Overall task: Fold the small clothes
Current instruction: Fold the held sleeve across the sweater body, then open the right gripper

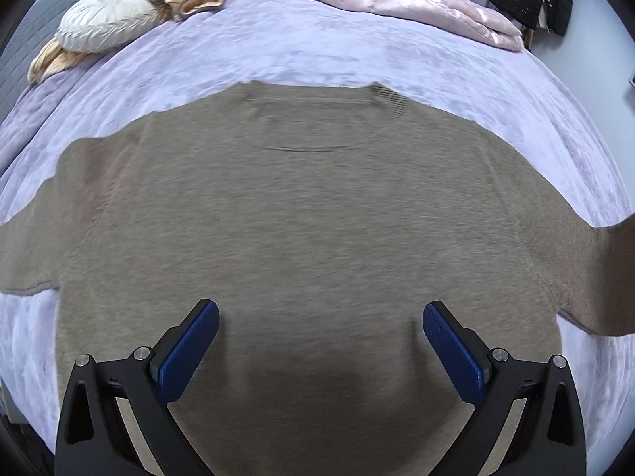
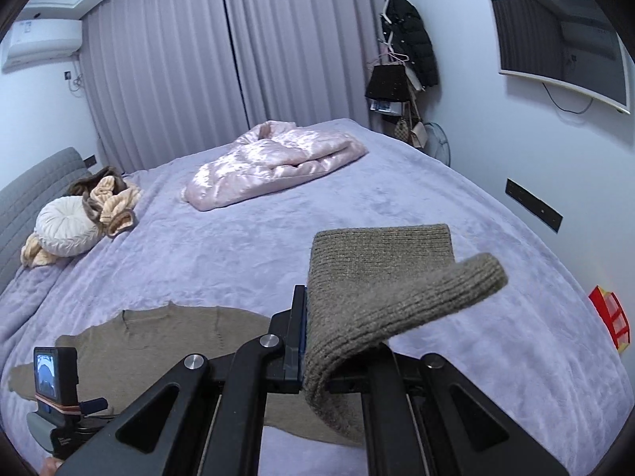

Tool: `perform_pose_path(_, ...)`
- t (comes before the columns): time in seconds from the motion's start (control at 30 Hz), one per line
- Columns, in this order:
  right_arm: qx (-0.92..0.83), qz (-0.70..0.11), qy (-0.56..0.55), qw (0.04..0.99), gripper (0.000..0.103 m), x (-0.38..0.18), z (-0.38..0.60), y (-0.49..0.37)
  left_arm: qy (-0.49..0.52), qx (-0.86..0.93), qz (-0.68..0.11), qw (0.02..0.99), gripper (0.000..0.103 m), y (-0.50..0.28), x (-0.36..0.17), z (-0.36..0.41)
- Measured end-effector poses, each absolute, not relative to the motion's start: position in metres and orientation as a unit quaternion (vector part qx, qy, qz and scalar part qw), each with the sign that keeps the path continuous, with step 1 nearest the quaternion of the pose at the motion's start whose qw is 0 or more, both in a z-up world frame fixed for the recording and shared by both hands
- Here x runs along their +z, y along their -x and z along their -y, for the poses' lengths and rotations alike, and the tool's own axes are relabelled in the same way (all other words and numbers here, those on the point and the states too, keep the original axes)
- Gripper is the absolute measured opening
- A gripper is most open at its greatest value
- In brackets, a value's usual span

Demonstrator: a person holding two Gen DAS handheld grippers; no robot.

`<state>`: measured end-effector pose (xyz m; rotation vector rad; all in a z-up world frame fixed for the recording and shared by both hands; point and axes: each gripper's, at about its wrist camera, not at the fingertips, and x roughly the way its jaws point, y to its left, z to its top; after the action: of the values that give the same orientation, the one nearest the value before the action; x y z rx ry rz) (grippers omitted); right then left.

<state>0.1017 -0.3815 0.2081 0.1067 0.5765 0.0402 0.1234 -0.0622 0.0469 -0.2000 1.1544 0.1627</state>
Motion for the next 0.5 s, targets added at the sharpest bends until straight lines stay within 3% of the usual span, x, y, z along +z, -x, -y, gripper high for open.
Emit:
perform_pose_path(0.2, 0.057, -0.282, -0.006, 0.958, 0.006, 0.212, 0.288, -0.105, 0.106, 0.081, -0.541, 0.830, 0.103, -0.101, 0.047, 0.021)
perform_pose_path(0.5, 0.102, -0.313, 0.038, 0.943, 0.006, 0.171, 0.155, -0.109, 0.137, 0.094, -0.530, 0.831, 0.103, -0.068, 0.052, -0.048)
